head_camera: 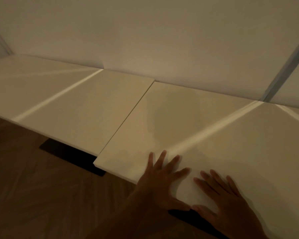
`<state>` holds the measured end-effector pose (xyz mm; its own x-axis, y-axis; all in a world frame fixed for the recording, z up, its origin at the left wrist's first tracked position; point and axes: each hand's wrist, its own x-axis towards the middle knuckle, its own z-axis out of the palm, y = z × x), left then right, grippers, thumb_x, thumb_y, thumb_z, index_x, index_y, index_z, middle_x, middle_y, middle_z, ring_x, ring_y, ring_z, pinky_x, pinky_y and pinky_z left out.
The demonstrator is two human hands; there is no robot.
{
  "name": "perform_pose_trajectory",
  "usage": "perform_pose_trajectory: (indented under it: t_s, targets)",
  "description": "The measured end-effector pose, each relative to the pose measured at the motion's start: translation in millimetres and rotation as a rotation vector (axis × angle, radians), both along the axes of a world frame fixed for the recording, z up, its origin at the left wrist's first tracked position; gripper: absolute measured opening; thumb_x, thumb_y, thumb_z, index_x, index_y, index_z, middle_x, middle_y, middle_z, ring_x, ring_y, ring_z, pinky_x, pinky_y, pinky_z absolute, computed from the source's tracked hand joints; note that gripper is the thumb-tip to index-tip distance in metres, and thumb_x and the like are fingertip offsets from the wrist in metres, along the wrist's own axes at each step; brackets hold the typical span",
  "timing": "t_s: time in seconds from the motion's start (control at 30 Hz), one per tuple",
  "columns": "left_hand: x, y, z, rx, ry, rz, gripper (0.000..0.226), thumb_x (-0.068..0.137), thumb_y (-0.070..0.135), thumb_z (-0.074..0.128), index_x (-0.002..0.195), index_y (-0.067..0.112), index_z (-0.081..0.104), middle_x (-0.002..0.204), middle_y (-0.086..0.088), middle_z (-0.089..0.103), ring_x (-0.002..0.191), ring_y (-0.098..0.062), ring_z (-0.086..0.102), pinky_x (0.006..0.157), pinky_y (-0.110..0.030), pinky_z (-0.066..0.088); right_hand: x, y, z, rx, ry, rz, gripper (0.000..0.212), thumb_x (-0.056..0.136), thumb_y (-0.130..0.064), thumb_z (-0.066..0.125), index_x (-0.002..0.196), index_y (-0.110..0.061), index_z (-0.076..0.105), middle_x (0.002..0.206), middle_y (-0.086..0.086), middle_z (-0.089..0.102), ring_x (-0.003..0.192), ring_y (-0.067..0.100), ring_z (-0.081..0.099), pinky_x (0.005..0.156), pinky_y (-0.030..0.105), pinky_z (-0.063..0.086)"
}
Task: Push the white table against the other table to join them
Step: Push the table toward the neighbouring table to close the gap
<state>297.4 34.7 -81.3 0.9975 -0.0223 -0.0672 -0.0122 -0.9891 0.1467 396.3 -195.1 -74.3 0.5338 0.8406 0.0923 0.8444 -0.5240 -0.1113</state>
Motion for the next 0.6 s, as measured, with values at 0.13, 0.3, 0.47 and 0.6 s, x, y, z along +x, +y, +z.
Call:
perform_pose_trajectory:
  t_s: [0.13,0.3,0.47,0.6]
  targets:
    - [-13.5,29.4,3.1,0.001,-0.016,-0.054,0.092,0.085,0.083,0.05,0.161,0.043,0.016,0.172,0.0,0.006,0.157,-0.029,-0.001,0.124,-0.058,-0.003,-4.1,3.8,0.3,0.002,0.021,-0.039,0.077,0.087,-0.076,0.022,0.133,-0.027,0.061,0.145,-0.005,0.052,0.136,0.025,0.046,0.108,0.052,0.032]
    - [-50.9,92.0,-4.9,0.086,-0.177,-0.001,0.081,0.091,0.084,0.037,0.156,0.036,0.035,0.166,-0.002,0.03,0.152,-0.026,0.025,0.119,-0.055,0.028,-11.8,8.0,3.2,-0.039,0.063,-0.121,0.083,0.083,-0.082,0.019,0.139,-0.03,0.052,0.149,-0.009,0.047,0.141,0.018,0.039,0.113,0.052,0.03]
    - [-57.4,125.8,-12.0,0.14,-0.136,-0.054,0.094,0.085,0.088,0.039,0.161,0.037,0.019,0.17,-0.006,0.015,0.156,-0.036,0.008,0.125,-0.057,0.013,-36.7,44.4,3.1,-0.164,0.022,-0.212,0.097,0.07,-0.086,0.036,0.147,-0.027,0.043,0.156,0.005,0.037,0.142,0.034,0.037,0.107,0.064,0.03]
    - [-47.2,140.9,-12.4,0.132,-0.079,-0.068,0.106,0.078,0.094,0.041,0.162,0.04,0.008,0.172,-0.003,-0.003,0.156,-0.034,-0.008,0.126,-0.054,-0.001,-52.4,99.6,-0.7,-0.199,0.018,-0.156,0.097,0.074,-0.087,0.029,0.155,-0.037,0.009,0.165,0.002,0.006,0.151,0.032,0.012,0.116,0.06,0.021]
